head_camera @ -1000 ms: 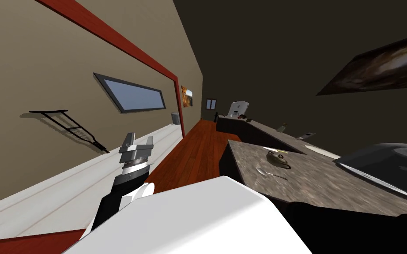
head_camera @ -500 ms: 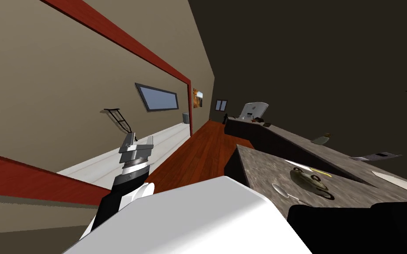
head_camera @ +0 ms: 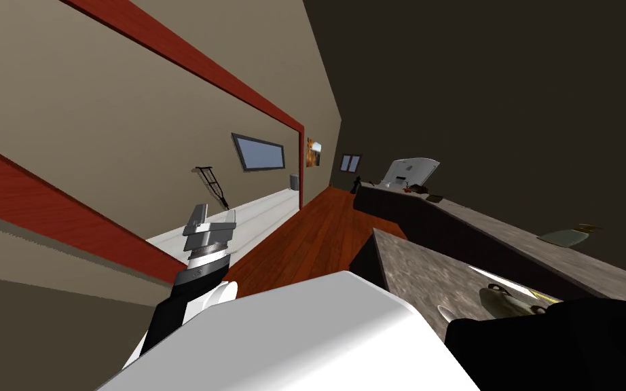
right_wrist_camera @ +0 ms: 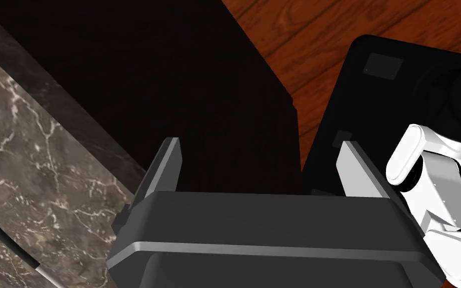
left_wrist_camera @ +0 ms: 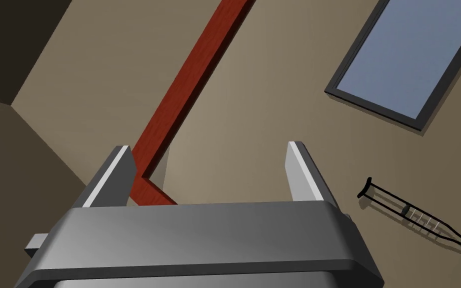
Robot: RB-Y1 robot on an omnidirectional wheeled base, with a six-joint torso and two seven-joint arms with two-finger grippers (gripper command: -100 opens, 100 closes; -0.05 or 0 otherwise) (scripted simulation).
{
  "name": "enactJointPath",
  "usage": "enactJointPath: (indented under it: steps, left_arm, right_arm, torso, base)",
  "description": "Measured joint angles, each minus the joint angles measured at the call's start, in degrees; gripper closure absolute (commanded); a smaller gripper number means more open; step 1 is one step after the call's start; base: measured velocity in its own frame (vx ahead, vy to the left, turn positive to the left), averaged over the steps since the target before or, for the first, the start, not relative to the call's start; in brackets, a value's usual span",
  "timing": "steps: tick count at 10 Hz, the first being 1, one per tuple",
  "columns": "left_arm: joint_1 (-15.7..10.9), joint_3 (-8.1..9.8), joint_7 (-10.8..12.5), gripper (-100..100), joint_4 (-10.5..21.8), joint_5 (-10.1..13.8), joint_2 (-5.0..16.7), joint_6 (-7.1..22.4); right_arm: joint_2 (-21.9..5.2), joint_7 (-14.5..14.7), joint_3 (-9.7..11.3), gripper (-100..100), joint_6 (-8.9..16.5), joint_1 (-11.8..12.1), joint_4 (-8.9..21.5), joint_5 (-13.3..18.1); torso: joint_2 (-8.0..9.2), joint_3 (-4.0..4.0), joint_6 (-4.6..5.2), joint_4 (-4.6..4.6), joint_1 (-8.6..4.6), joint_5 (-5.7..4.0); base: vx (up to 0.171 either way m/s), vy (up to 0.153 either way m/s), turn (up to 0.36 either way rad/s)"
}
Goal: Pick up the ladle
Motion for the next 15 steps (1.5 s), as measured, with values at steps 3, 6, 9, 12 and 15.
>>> enactJointPath:
  steps: [3,6,9,12,15]
  left_arm:
    - [0.0,0.01,0.0,0,0.0,0.0,0.0,0.0]
    - [0.0,0.01,0.0,0,0.0,0.0,0.0,0.0]
    - [0.0,0.01,0.0,0,0.0,0.0,0.0,0.0]
    - [0.0,0.01,0.0,0,0.0,0.0,0.0,0.0]
    - [0.0,0.01,0.0,0,0.0,0.0,0.0,0.0]
  right_arm:
    - [-1.8,-2.7,-0.1,-100,2.1,1.9,0.2,4.7]
    - [-3.8,-4.5,-1.4,-100,2.7,3.4,1.5,9.5]
    - [-5.1,-6.3,-1.7,-100,3.7,4.0,2.2,14.2]
    - [-6.5,-8.3,-1.5,-100,4.5,3.9,1.5,19.0]
    - [-6.8,-10.2,-0.7,-100,4.6,2.5,-0.9,22.5]
  torso:
    - [-0.03,-0.01,0.10,0.01,0.04,-0.01]
    - [0.01,0.02,0.10,0.02,-0.03,-0.03]
    - [-0.02,0.00,0.13,0.02,0.04,-0.02]
    - [0.06,0.05,0.10,0.04,0.08,-0.01]
    - [0.03,0.04,0.17,0.04,0.25,0.03]
  base:
    - [-0.014,-0.047,0.266]
    - [-0.028,-0.059,0.329]
    - [-0.027,-0.043,0.223]
    - [-0.056,-0.030,0.229]
    - [-0.032,0.000,0.042]
